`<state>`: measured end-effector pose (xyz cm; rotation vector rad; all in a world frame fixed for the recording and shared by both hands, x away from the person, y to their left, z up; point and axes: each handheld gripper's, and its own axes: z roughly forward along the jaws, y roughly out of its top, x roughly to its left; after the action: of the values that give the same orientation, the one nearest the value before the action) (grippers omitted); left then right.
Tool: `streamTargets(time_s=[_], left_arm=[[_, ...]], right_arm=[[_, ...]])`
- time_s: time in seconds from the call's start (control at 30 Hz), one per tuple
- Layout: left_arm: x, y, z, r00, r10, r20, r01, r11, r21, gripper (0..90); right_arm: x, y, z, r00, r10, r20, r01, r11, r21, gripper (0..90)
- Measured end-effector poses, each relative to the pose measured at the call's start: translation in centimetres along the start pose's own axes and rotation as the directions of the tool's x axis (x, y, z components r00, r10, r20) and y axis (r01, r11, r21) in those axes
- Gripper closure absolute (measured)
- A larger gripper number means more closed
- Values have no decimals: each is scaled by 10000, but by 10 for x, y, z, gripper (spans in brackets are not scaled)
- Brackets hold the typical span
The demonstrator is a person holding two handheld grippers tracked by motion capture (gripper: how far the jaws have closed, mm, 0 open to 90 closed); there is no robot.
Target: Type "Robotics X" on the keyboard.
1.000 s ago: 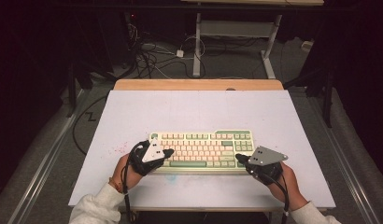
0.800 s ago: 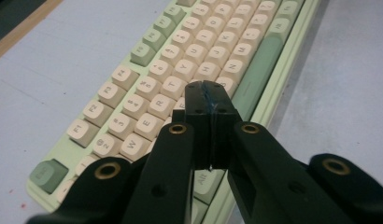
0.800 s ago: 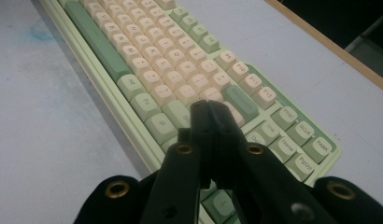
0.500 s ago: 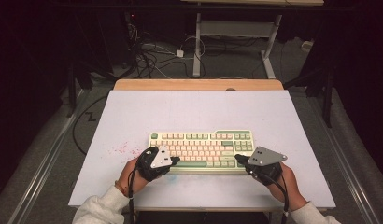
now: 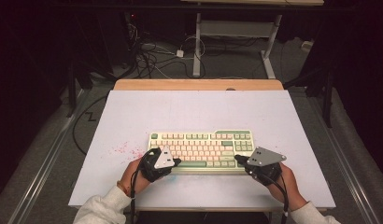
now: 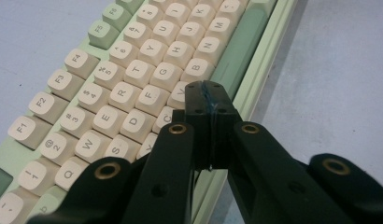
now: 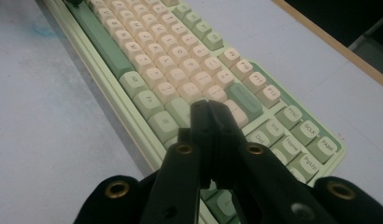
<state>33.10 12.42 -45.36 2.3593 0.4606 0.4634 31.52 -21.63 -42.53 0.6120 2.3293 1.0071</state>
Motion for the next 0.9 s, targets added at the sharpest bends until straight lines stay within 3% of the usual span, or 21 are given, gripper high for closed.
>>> streamTargets(time_s=[0.23,0.33,0.4,0.9], left_arm=[[0,0,3,10000,57,-15,-57,9999,116,875],[1,-4,7,9997,-149,170,148,9999,70,878],[0,-1,5,10000,17,91,-19,9998,199,878],[-1,5,-8,9998,129,-142,-133,9993,-338,875]], right_arm=[[0,0,1,10000,-46,8,46,10000,30,900],[0,0,1,10000,-4,-10,4,10000,85,900],[1,0,2,10000,-59,-54,60,9999,127,900],[-1,0,-1,10000,-56,43,56,10000,51,900]])
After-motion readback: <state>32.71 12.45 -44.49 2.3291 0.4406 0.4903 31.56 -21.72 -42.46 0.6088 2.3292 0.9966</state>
